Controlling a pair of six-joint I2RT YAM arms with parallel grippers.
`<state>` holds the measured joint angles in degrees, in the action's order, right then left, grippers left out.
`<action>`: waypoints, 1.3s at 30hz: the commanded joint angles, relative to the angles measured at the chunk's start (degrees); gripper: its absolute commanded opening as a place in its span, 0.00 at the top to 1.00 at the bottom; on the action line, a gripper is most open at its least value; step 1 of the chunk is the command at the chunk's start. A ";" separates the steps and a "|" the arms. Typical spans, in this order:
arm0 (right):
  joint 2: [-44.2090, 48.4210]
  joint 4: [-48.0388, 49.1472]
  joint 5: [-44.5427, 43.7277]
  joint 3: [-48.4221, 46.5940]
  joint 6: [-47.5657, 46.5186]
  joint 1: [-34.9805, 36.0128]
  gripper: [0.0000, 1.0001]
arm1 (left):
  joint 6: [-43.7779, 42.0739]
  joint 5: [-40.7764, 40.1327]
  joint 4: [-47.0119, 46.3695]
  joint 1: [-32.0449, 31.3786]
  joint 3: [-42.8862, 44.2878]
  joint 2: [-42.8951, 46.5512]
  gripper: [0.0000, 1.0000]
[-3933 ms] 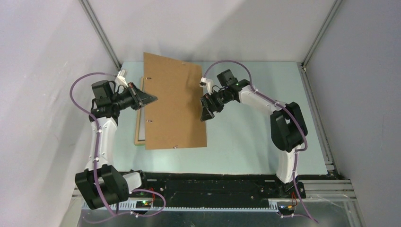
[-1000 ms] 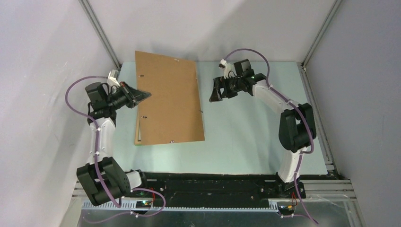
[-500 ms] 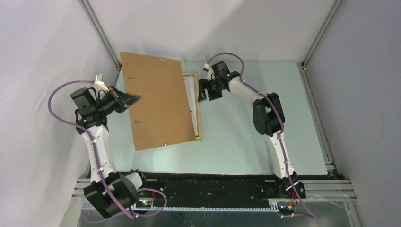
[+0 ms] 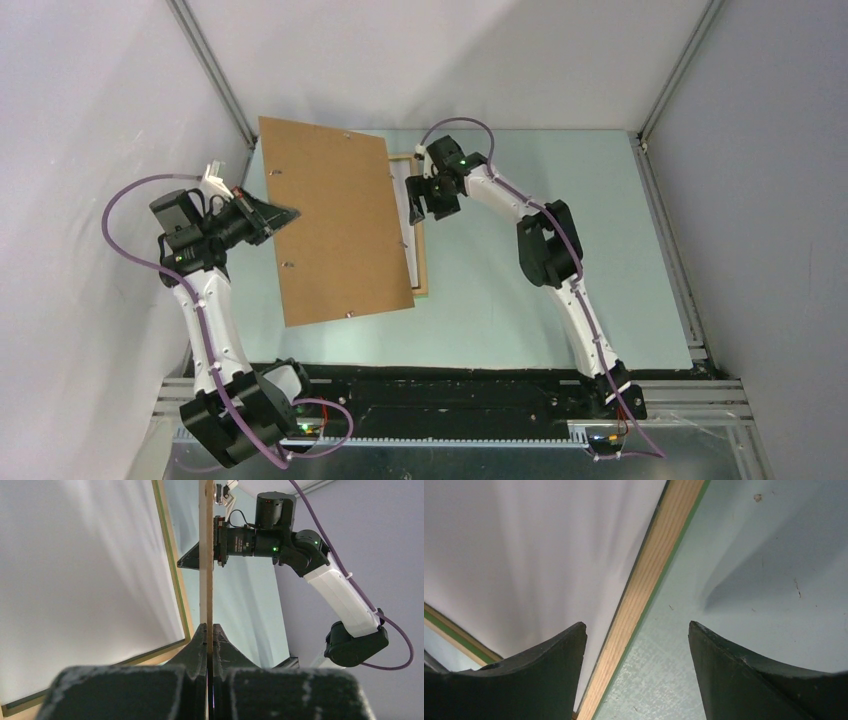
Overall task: Put the photo into the frame
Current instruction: Adjust the photo frame item, then move the photo frame to the center of the board.
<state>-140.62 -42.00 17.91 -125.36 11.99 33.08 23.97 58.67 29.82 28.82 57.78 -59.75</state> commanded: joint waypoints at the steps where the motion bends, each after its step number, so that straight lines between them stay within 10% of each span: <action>1: -2.07 -2.42 -3.47 -3.97 -0.01 0.80 0.22 | 0.17 3.38 -1.62 0.53 3.80 1.43 1.00; 27: -4.81 -3.52 -5.91 -3.97 -1.63 2.94 0.52 | -0.59 3.97 -1.67 0.58 3.84 -0.47 1.00; 39: 0.93 -0.82 -7.87 3.86 -1.20 1.56 0.96 | -2.21 4.15 -1.69 0.58 4.19 -2.87 1.00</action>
<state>-143.02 -42.65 13.37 -126.37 12.29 35.46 22.83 59.13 30.24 28.86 58.08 -62.61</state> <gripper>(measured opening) 0.287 0.017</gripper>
